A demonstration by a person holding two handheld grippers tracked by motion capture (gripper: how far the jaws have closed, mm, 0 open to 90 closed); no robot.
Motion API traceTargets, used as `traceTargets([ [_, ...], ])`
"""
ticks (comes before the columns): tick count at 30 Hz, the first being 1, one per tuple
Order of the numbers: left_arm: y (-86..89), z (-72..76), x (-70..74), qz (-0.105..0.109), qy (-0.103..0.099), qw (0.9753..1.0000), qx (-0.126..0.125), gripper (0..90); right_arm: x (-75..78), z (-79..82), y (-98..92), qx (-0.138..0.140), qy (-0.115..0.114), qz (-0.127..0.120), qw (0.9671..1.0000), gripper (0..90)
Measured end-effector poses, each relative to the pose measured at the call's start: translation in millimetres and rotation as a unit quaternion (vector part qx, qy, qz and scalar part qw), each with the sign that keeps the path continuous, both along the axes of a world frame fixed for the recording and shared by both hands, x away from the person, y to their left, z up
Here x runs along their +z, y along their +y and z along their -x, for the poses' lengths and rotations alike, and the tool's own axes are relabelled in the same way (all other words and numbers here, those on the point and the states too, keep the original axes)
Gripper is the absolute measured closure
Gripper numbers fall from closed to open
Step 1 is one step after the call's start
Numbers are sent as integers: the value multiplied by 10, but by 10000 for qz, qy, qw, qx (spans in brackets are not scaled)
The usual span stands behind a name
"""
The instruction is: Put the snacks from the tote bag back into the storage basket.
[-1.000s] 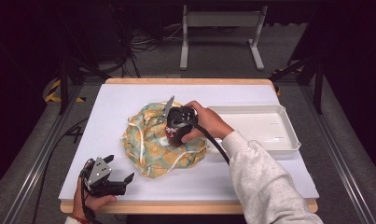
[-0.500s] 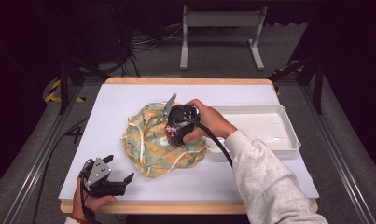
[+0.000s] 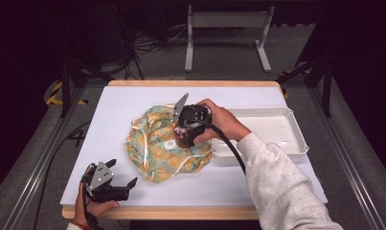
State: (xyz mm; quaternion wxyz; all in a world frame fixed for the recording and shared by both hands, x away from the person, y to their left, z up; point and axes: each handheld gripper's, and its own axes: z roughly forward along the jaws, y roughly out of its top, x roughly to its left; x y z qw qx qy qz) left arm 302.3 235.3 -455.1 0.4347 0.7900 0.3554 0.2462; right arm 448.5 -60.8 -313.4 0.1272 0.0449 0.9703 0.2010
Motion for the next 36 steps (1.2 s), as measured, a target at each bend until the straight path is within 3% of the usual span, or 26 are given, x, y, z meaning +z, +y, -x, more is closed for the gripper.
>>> traceTargets([
  [19,2,-1,-2,-12,15,10000,-7,39,162,32,-279,-115,-40,-124,9999,234],
  [36,-7,-1,2,-26,7,10000,-5,39,276,22,-701,-327,-179,-74,9993,234],
])
